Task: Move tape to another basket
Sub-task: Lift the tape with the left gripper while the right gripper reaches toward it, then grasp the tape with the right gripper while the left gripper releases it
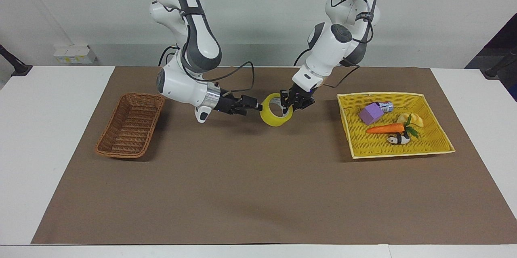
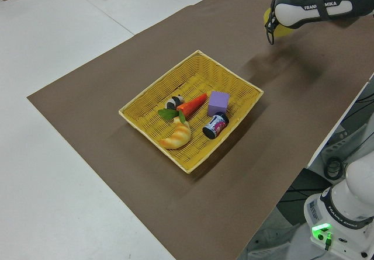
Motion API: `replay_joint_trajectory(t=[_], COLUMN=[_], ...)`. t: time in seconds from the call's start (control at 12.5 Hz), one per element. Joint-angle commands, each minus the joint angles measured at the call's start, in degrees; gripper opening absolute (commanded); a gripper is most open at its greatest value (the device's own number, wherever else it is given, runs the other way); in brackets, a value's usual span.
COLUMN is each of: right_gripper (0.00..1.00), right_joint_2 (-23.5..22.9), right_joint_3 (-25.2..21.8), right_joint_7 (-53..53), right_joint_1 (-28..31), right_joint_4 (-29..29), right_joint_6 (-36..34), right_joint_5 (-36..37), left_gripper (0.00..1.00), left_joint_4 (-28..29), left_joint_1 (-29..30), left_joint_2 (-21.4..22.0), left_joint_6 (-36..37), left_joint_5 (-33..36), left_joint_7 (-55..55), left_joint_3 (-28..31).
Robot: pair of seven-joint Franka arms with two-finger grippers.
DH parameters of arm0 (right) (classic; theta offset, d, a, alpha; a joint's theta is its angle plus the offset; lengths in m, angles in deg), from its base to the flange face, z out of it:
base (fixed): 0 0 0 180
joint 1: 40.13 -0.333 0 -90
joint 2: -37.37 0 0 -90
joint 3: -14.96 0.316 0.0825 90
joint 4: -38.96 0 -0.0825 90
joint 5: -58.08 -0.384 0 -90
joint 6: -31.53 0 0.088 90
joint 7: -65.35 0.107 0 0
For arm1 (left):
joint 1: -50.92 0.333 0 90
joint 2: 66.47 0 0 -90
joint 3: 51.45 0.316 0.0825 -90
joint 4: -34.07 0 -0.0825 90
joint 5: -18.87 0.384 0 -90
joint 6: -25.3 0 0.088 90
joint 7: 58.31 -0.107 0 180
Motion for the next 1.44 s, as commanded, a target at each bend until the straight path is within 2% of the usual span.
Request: replay_joint_trajectory(t=[0.0,0.4,0.56,0.72,0.88,0.96,1.12,1.28,1.36], right_gripper=[1.00,1.00,1.00,1.00,1.00,0.94,0.67,0.14,0.00], right_joint_2=[-0.70,-2.72,-2.47,-2.11,-1.76,-1.76,-1.67,-1.76,-1.76], right_joint_3=[0.00,0.00,-0.09,-0.09,-0.09,-0.09,-0.09,-0.09,-0.09], right_joint_7=[2.81,8.53,8.71,8.63,8.19,8.19,8.01,6.43,6.43], right_joint_1=[-1.07,-2.39,-5.01,-5.47,-5.38,-5.38,-5.29,-5.03,-4.77], right_joint_4=[1.26,5.91,4.35,3.37,2.76,2.76,2.76,2.84,2.84], right_joint_6=[1.72,3.48,5.92,6.55,6.11,5.68,5.41,4.97,4.36], right_joint_5=[-2.48,-1.70,-1.34,-1.17,1.98,2.70,2.88,2.88,2.88], left_gripper=[0.00,0.00,0.00,0.00,0.00,0.00,0.00,0.00,0.01], left_joint_4=[1.11,0.94,0.59,0.32,-0.11,-0.20,-0.47,-1.61,-1.78], left_joint_1=[-1.31,-1.31,-1.75,-1.75,-1.75,-1.67,-1.67,-1.32,-1.23], left_joint_2=[1.79,1.79,1.61,1.52,1.17,1.08,0.91,0.47,0.38], left_joint_6=[-0.02,-0.02,-0.11,-0.20,-0.20,-0.20,-0.20,-0.20,-0.20], left_joint_5=[-1.29,-1.20,-1.20,-1.20,-1.20,-1.20,-1.20,-1.20,-1.20], left_joint_7=[0.26,0.26,0.26,0.35,0.44,0.52,0.52,0.44,0.35], left_joint_3=[0.53,0.44,0.52,0.53,0.53,0.53,0.53,0.53,0.53])
